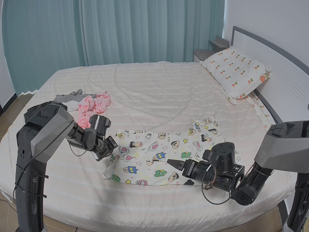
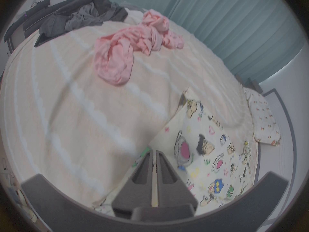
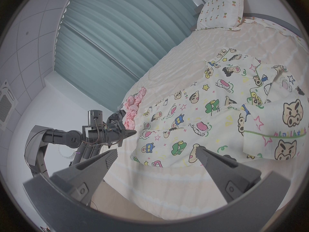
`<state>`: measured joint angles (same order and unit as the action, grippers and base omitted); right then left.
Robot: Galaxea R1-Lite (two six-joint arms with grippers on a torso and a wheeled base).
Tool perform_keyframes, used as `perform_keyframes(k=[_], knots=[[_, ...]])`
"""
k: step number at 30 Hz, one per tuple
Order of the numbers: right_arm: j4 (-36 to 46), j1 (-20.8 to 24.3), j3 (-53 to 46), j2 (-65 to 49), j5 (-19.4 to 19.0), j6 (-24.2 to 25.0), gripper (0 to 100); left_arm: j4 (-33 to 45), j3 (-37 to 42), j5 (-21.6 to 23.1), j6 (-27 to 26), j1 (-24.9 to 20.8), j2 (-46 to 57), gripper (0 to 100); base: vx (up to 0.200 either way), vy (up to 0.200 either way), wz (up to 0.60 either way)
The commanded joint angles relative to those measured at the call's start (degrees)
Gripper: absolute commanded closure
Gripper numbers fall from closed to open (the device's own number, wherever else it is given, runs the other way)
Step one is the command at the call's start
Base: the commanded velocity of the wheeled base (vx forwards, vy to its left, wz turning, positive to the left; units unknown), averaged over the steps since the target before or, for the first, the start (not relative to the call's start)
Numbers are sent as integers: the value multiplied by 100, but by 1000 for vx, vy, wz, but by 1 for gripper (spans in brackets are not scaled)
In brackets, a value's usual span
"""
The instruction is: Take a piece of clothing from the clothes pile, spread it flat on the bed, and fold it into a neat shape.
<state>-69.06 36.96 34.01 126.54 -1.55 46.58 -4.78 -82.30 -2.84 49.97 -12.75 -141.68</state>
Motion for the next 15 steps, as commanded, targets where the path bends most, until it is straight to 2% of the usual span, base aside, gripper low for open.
perform_keyframes(k=[1,3,4,15], knots=[[-2,4,0,11,-3,0,0,74,144,91,101,-157,158,100,0,0,0],[-2,4,0,11,-3,0,0,82,144,117,268,-237,167,100,0,0,0],[-2,4,0,11,-3,0,0,82,144,117,320,-263,158,0,0,0,0],[-2,4,9,11,5,0,0,38,-41,56,593,-289,97,0,0,0,0]])
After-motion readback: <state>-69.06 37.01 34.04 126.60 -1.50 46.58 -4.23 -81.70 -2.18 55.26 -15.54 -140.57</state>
